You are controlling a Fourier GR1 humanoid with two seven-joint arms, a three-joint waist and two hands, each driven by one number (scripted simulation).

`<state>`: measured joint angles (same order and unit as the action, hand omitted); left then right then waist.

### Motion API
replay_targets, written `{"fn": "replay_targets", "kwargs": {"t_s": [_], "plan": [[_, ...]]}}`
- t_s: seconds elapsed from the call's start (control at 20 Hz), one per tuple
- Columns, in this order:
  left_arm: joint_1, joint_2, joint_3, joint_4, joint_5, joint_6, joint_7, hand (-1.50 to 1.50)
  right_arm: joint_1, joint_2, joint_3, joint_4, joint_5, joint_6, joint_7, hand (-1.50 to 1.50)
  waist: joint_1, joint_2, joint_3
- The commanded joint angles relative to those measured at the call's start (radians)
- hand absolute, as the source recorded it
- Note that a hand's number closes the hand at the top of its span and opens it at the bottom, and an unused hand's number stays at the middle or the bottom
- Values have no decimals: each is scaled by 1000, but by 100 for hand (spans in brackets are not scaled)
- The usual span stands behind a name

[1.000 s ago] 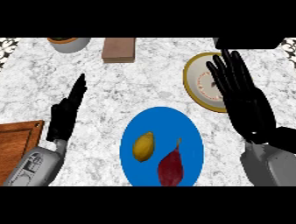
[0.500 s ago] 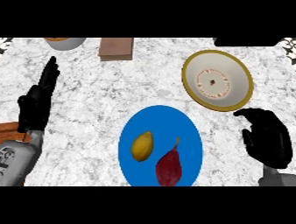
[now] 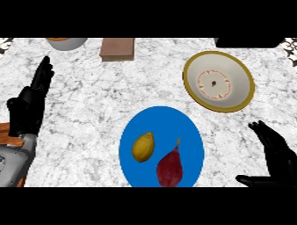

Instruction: Pick the pear from the plate and place it in the bowl

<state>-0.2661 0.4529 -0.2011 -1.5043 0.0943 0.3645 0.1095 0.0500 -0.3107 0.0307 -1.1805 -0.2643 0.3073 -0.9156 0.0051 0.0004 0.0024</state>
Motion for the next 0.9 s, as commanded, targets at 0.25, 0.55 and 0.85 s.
{"fn": "replay_targets", "kwargs": {"t_s": [0.25,0.55,0.85], "plan": [[6,3,16,-57,-15,-6,61,0,-54,-161,79,-204,242,-111,170,-150,-3,-4,-4],[63,5,39,-80,-22,-24,24,0,12,-190,199,-446,383,-127,391,-150,-10,-5,-4],[37,-38,35,-69,-74,-27,57,0,-55,-157,275,-519,453,-55,557,-150,-7,-1,-3]]}}
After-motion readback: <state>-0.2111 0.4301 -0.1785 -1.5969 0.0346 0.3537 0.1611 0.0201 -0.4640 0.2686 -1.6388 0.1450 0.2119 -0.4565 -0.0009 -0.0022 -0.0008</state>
